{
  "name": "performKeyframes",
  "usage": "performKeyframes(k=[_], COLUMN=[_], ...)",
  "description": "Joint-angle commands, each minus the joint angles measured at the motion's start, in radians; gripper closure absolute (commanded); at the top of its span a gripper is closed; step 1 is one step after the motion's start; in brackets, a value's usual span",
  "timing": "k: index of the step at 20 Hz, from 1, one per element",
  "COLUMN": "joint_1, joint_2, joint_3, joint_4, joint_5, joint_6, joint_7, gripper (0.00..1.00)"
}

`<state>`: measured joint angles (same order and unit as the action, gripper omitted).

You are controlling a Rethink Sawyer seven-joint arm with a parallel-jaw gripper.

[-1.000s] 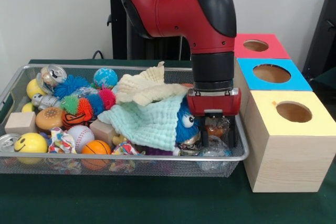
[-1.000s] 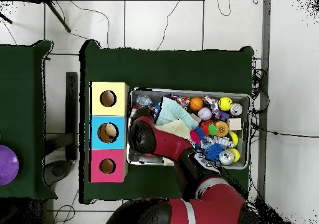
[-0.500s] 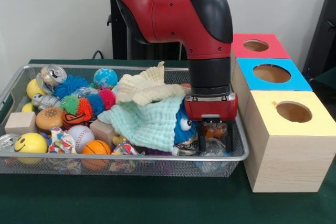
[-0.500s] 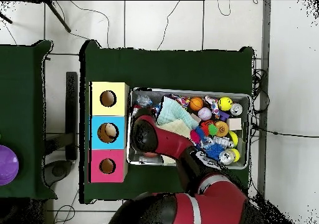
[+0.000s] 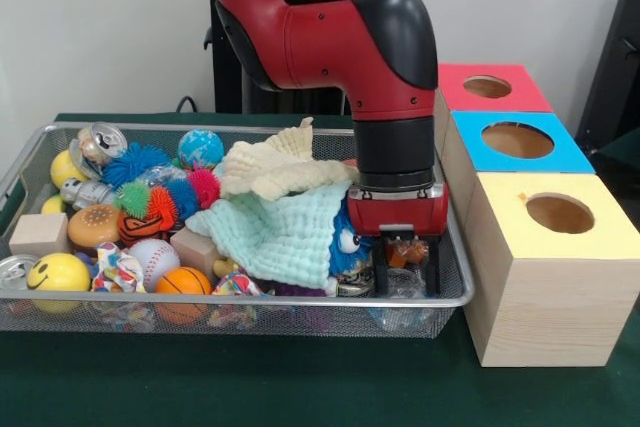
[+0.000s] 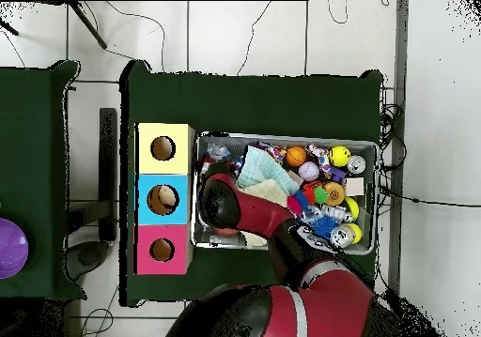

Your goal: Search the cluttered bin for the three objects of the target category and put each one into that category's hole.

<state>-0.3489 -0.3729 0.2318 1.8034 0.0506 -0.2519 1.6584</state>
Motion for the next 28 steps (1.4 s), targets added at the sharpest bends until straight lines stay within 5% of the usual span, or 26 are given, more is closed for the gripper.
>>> performKeyframes(k=[1, 28], joint_1=[-0.035, 0.071], joint_2=[0.096, 0.102], joint_3=[0.046, -0.065], joint_4=[-0.145, -0.167], joint_5=[-0.024, 0.014], joint_6=[0.067, 0.022], joint_7=[0.113, 0.146], gripper=[0.0, 0.0])
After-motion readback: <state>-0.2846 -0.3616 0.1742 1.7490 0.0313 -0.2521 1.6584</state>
